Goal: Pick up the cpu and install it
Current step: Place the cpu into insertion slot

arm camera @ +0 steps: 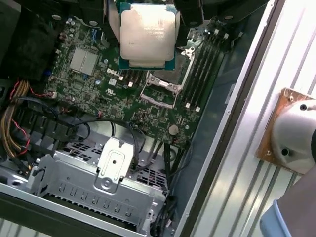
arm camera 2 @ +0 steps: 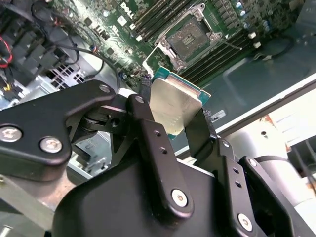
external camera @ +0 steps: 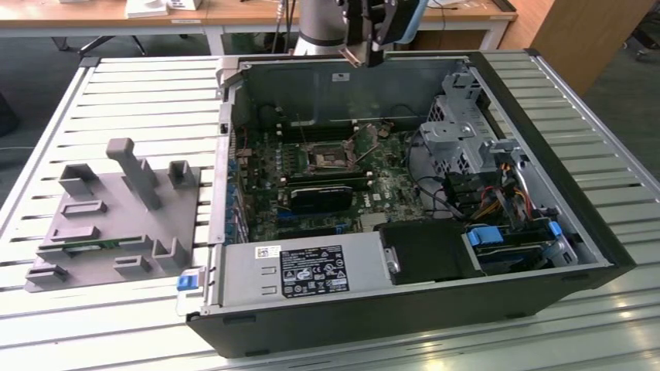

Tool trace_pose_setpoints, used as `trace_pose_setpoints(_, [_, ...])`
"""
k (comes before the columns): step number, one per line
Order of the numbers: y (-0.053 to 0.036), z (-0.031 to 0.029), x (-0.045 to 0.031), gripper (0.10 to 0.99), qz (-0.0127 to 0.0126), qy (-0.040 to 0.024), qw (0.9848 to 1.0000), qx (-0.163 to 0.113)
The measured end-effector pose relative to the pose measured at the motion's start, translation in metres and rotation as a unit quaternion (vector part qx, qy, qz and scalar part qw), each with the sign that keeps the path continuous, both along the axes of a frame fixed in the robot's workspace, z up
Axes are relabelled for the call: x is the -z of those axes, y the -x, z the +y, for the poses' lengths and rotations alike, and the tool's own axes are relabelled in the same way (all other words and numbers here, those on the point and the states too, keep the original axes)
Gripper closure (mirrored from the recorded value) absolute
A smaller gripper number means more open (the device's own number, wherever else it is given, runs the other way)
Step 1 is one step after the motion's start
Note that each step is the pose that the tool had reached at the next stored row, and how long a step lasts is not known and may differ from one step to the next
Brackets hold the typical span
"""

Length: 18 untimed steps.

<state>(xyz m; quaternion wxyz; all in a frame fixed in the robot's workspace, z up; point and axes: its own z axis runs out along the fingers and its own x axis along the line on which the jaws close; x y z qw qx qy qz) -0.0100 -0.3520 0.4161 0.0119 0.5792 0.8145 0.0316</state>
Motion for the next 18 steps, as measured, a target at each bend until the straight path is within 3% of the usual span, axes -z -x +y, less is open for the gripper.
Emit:
trace_pose_setpoints(3, [0.0, 0.0, 0.0005, 0.553, 0.0, 0.0, 0.9997, 0.026])
trace_pose_setpoints(9, [0.0, 0.0, 0.0022, 0.553, 0.0, 0.0, 0.9964, 0.084])
trace_pose_setpoints(14, [0.0, 0.0, 0.0038, 0.553, 0.0, 0.0, 0.9919, 0.127])
trace_pose_setpoints(18, [0.0, 0.0, 0.0053, 0.553, 0.0002, 0.0, 0.9871, 0.16])
